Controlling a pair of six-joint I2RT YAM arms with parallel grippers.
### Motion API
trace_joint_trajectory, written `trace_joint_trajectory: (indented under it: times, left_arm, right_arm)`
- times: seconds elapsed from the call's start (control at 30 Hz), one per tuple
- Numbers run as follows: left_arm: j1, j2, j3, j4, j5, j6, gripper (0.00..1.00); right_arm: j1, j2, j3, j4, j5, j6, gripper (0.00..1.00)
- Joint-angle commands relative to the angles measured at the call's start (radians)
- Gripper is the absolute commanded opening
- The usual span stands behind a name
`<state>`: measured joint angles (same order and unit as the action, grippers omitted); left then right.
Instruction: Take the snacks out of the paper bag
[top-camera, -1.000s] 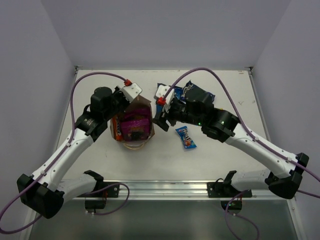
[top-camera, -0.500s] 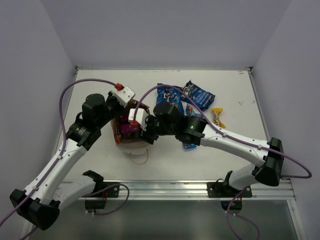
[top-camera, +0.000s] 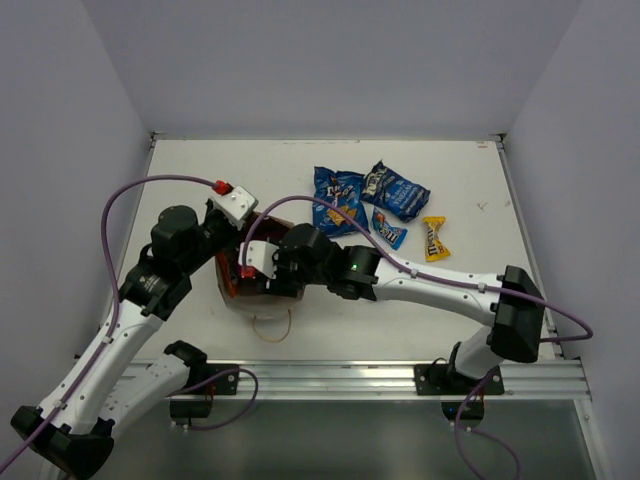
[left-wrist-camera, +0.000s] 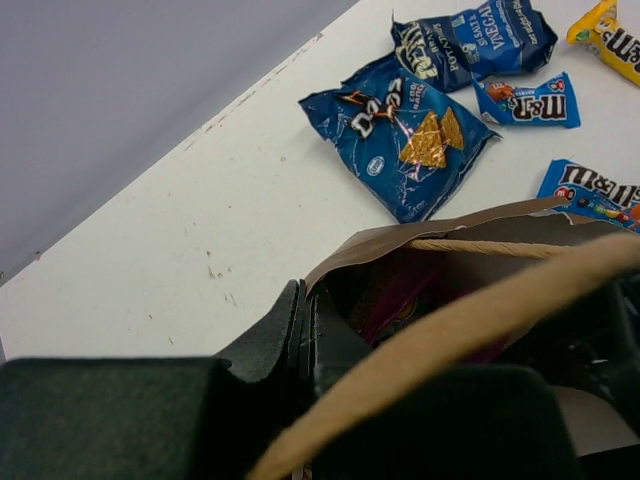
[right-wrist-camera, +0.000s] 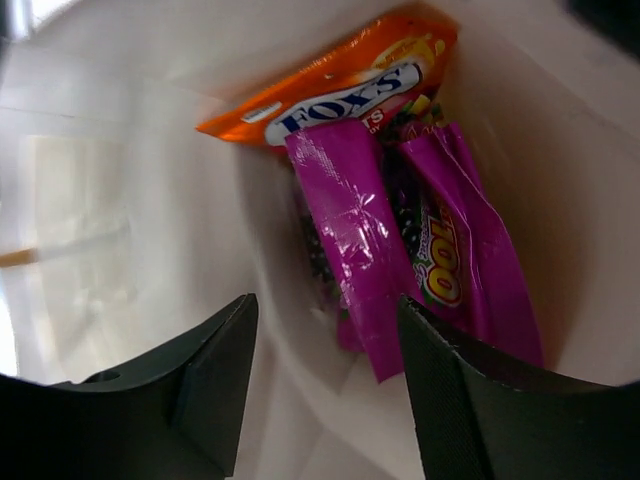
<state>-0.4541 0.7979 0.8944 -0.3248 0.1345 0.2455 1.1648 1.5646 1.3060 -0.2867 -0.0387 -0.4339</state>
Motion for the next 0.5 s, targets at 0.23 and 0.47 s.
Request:
trace_joint_trajectory:
  times: [0.23,0.47]
  left_arm:
    - [-0.001,-0.031,0.018,0.110,0.054,-0.069,0.00]
    - [0.000,-0.022,0.018,0.101,0.070,-0.074,0.00]
  right_arm:
    - [0.024,0.061,-0.042,0.156,0.103,-0.088,0.67]
    - [0.024,0.100,-0.106,0.279,0.183,-0.134,0.68]
